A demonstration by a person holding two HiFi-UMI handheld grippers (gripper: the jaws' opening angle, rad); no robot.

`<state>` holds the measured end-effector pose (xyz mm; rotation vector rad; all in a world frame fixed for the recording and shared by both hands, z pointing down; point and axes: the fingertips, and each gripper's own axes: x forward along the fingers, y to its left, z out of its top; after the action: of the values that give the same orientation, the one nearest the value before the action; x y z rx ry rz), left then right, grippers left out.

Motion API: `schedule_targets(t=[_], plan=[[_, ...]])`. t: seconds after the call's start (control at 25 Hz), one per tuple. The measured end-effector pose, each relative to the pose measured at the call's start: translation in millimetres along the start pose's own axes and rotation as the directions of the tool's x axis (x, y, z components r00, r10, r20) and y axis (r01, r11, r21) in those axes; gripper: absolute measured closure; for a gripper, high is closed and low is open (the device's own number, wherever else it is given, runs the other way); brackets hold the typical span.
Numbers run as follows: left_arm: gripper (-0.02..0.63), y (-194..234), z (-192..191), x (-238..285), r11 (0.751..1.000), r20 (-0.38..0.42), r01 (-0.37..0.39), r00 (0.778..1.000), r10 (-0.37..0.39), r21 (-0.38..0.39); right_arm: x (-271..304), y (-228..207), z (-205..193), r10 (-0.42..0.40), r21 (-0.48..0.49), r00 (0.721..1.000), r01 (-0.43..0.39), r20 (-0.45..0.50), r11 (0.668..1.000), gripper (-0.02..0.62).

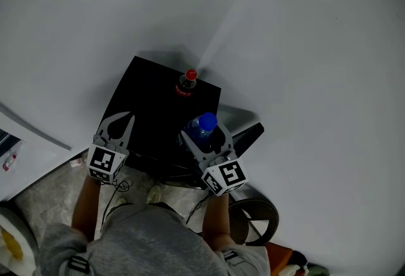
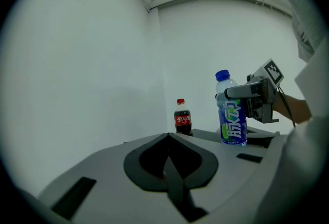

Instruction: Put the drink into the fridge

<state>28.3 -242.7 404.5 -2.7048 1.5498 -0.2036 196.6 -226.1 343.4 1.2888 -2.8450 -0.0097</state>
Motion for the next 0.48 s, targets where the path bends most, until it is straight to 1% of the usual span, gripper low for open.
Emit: schedule_targets(t=[0.32,0.48], plan=[[0.601,0,4,-7,1.000,0.012,0.027,1.000,-0.027,0.001,-4,2,-1,-0.039,0.000,0.999,0.039,-0.026,0.999,0.258],[0.601,1,5,-15,0.999,0.019,0.043,0.999,-0.043,0.004,-6,6,3,-0.078,-0.037,0.997,0.077,-0.027,0.996,0.259]])
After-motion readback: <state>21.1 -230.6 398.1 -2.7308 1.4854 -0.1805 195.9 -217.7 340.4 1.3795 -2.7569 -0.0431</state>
